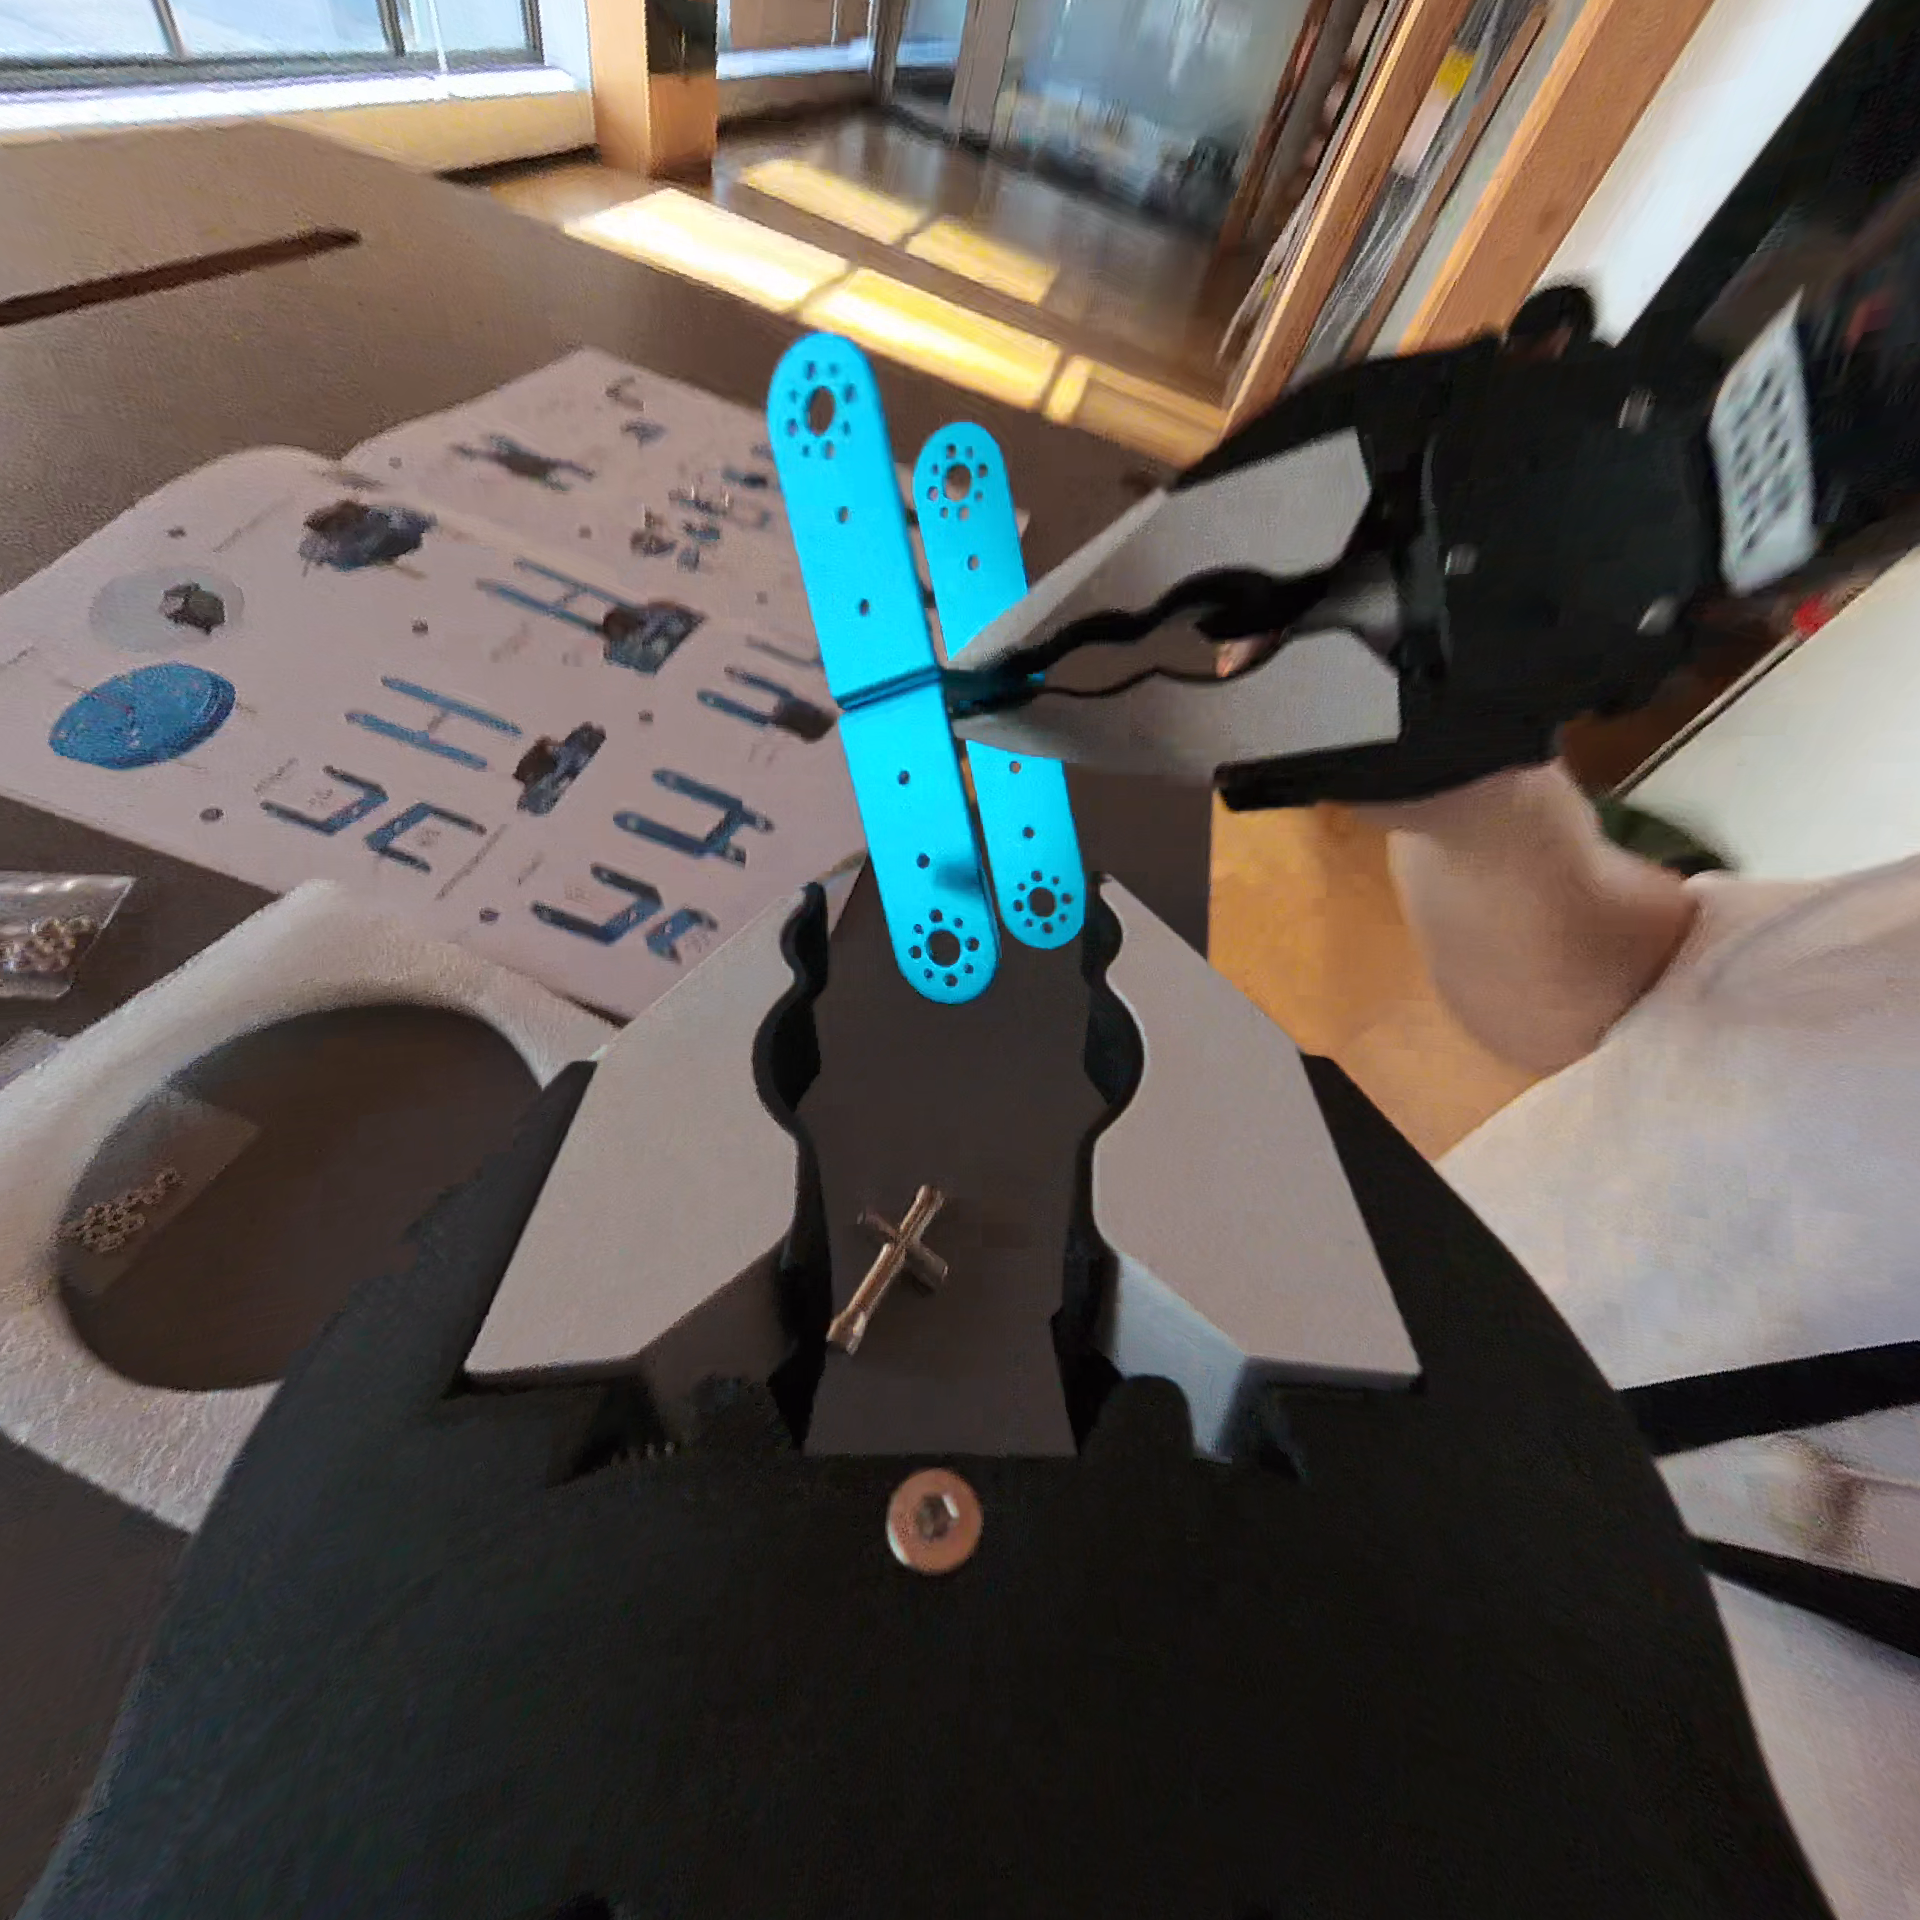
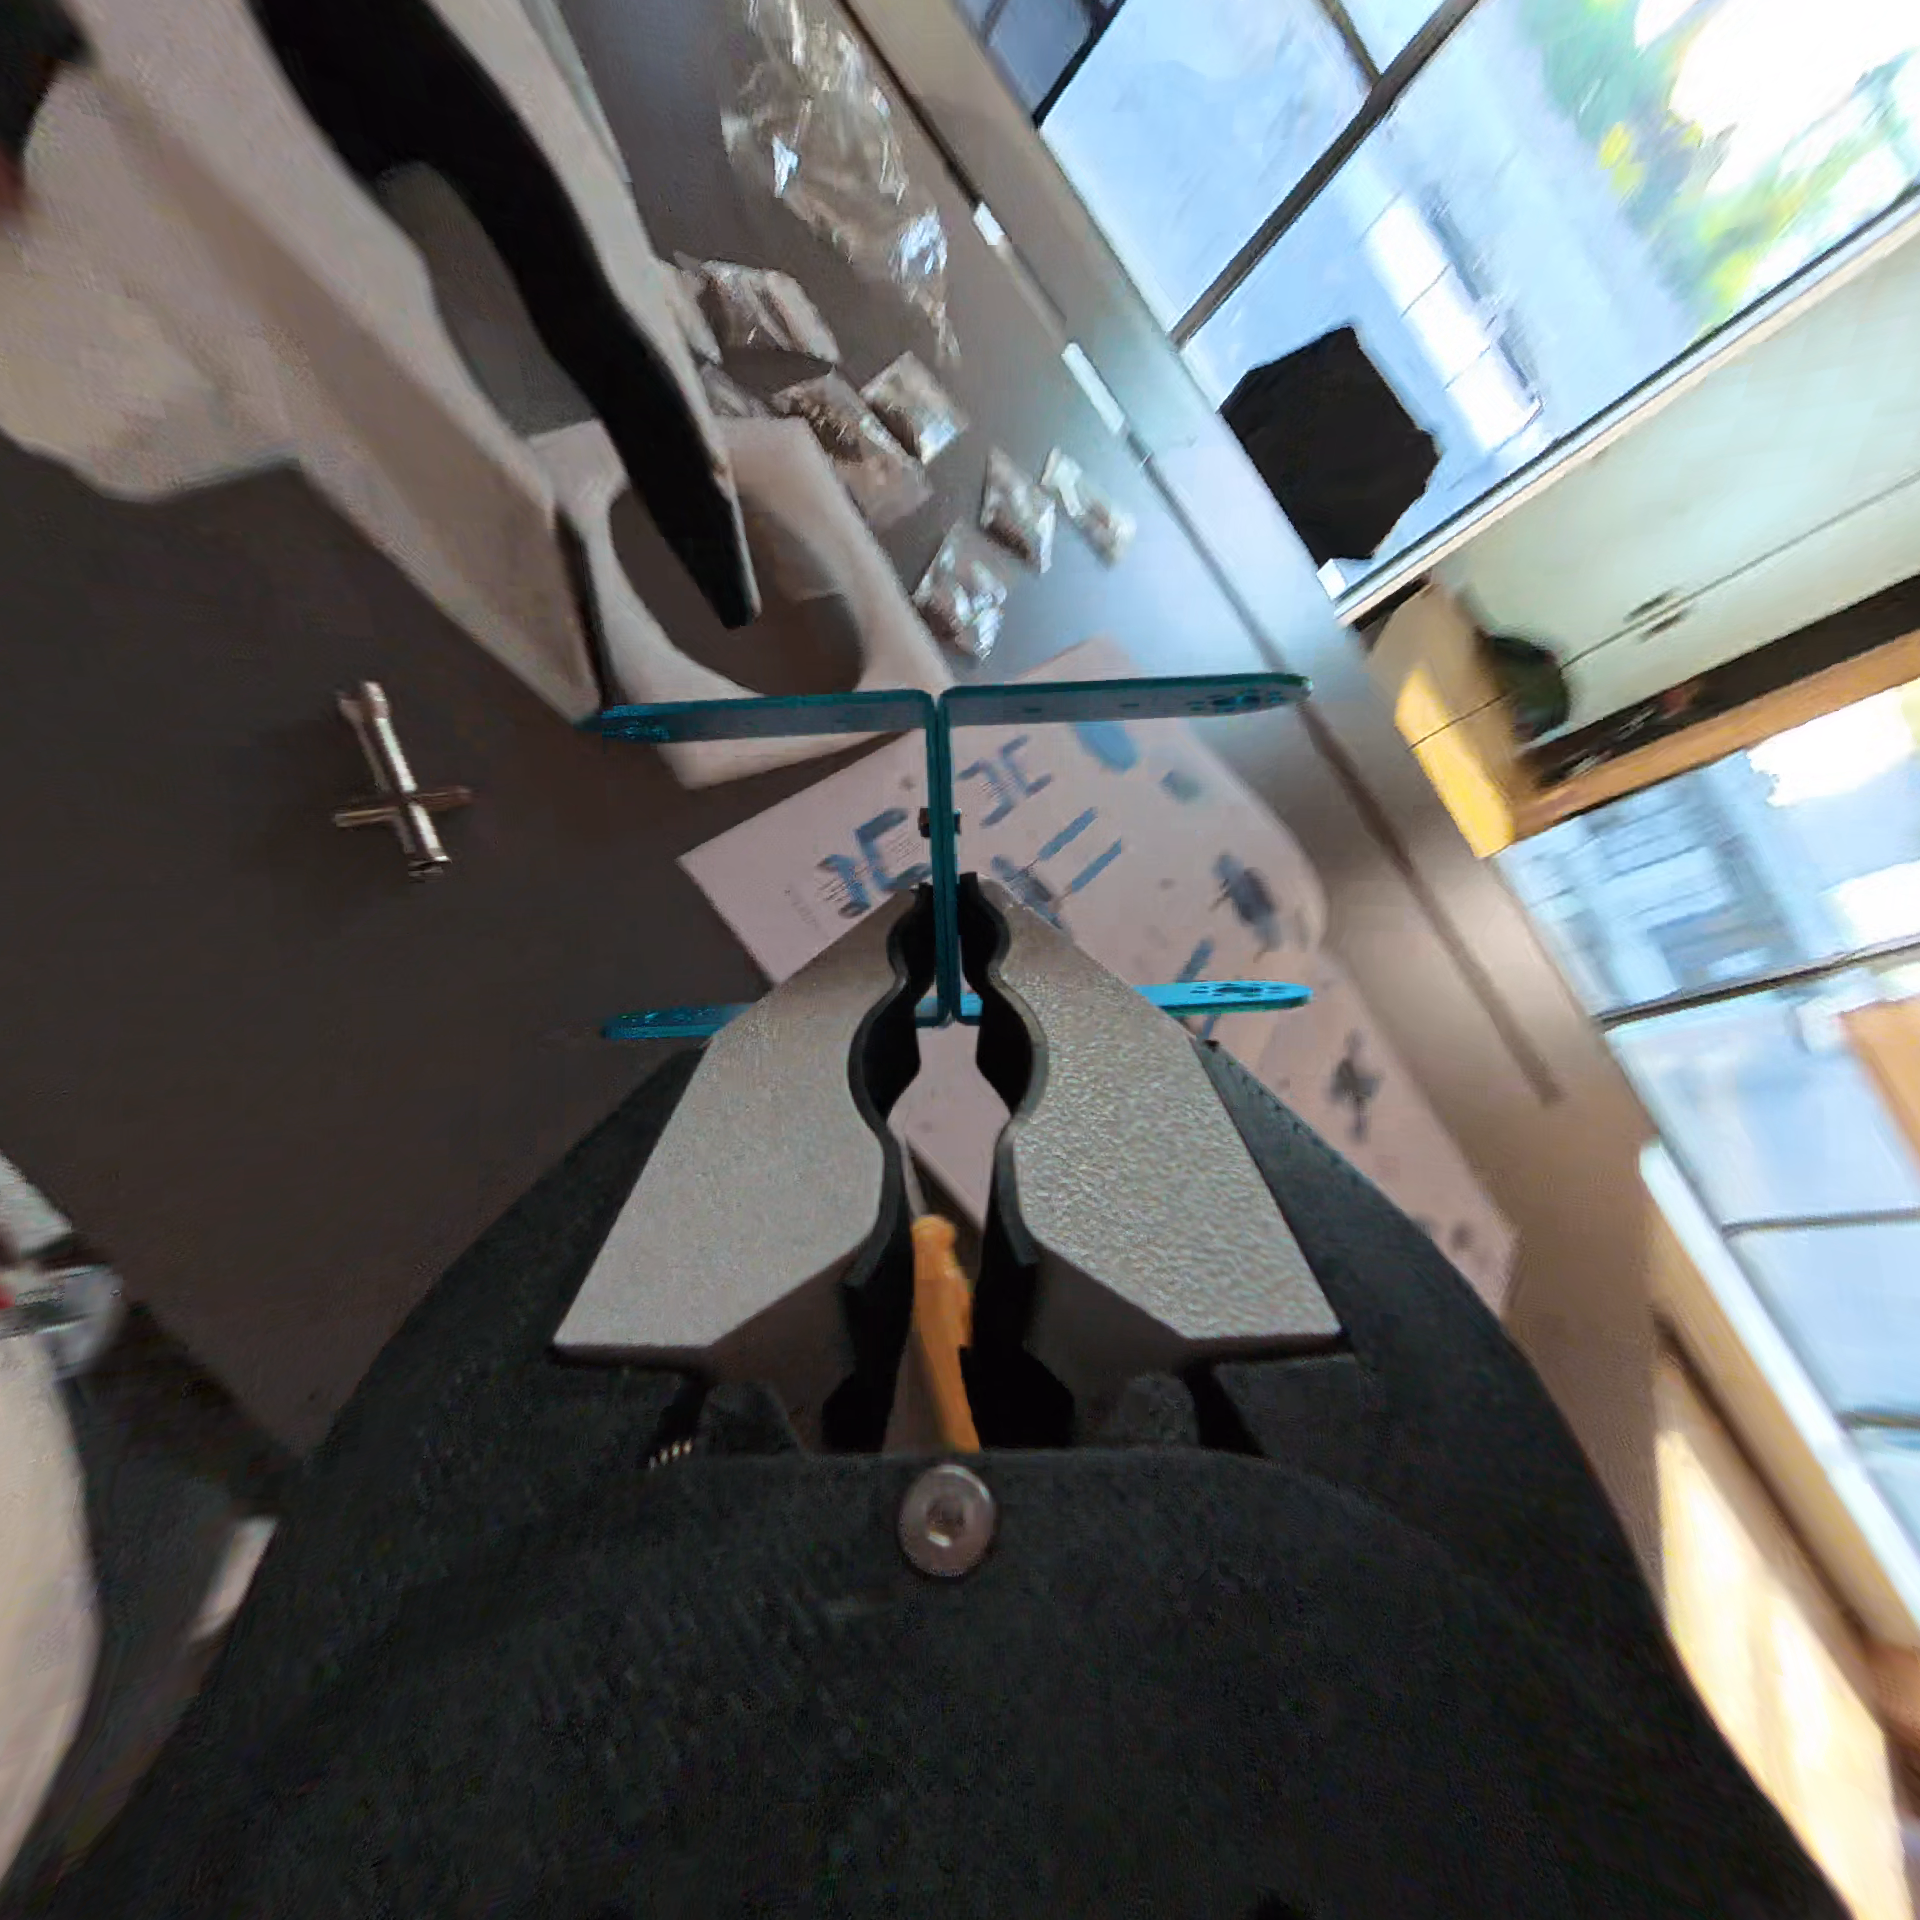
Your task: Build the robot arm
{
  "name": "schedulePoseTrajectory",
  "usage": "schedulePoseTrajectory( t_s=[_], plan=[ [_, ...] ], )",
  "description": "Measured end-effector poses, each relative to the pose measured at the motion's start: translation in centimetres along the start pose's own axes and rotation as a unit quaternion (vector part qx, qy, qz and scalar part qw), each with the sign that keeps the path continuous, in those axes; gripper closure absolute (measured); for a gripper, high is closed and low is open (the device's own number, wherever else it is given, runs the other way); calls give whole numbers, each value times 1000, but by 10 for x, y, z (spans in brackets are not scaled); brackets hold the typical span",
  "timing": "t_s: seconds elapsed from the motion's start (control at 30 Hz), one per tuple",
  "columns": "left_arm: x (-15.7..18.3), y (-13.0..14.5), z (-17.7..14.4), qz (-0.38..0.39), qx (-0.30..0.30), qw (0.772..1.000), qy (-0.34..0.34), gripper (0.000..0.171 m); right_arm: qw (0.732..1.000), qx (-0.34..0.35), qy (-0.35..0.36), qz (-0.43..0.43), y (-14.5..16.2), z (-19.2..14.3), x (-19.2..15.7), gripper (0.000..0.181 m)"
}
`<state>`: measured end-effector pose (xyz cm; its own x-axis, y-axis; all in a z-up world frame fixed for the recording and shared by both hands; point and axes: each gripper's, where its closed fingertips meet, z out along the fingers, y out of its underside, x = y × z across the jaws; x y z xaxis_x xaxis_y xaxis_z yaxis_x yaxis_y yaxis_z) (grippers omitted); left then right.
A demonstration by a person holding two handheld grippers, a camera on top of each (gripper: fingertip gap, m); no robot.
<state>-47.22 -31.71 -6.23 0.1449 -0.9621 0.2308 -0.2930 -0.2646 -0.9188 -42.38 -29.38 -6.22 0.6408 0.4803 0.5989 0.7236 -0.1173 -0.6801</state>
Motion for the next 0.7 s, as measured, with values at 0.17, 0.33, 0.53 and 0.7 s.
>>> schedulePoseTrajectory(
  t_s=[0.17,0.33,0.53,0.7],
  plan=[
    [4,-67,-6,-71,80,991,85,117,980,104,41,-167,-45,-21,36,178],
    [20,-121,5,-13,94,992,85,146,959,161,25,-233,-75,-42,67,178],
    [37,-176,12,-9,131,987,97,146,948,228,-28,-222,-94,-72,113,177],
    [48,-212,11,-60,204,964,161,146,903,351,-55,-241,-114,-104,137,176]
  ],
)
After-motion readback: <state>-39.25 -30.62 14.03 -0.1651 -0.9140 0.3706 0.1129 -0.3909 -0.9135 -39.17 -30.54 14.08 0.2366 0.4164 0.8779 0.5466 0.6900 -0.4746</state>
